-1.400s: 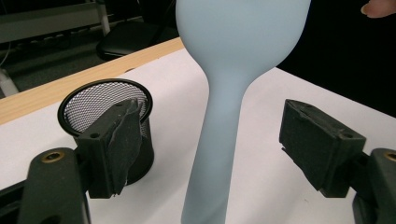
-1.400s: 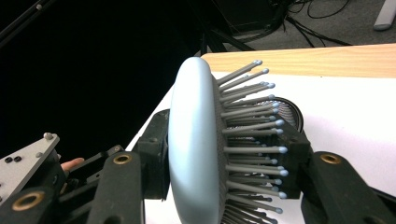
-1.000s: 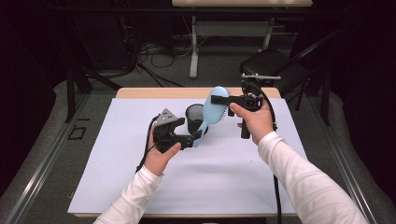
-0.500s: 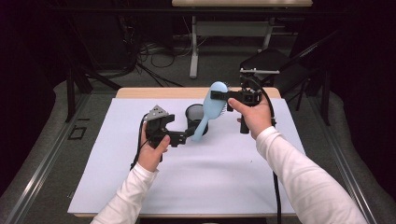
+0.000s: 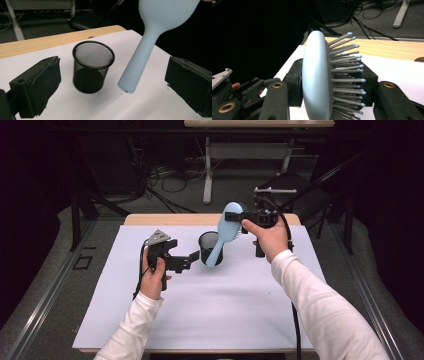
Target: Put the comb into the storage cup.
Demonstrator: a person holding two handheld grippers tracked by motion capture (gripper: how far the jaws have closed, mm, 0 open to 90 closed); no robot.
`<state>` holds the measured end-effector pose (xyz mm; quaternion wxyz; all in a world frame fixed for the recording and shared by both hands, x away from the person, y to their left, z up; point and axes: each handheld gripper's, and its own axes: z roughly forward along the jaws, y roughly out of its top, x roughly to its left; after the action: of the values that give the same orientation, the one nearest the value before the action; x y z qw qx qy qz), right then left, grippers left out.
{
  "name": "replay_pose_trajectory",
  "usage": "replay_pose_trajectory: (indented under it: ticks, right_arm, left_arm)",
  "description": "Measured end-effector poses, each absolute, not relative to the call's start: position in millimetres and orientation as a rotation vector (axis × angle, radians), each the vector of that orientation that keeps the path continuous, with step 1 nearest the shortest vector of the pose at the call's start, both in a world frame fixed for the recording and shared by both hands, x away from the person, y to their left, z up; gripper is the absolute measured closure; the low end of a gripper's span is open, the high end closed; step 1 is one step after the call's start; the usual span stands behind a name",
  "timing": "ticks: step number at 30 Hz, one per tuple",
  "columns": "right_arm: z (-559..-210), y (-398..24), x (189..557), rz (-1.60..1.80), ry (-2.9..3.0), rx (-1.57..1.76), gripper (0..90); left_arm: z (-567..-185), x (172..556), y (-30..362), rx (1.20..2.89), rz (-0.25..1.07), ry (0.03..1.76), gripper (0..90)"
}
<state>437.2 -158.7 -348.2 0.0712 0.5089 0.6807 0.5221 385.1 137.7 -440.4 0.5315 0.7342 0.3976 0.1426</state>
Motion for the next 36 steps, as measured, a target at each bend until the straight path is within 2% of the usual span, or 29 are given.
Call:
replay_pose_trajectory:
  ticks: [36]
  right_arm:
    - [-336, -142, 452, 1.489, 2.038, 1.472, 49.3]
  left_arm:
    - [-436, 386, 145, 1.789, 0.371, 0.96, 0.6]
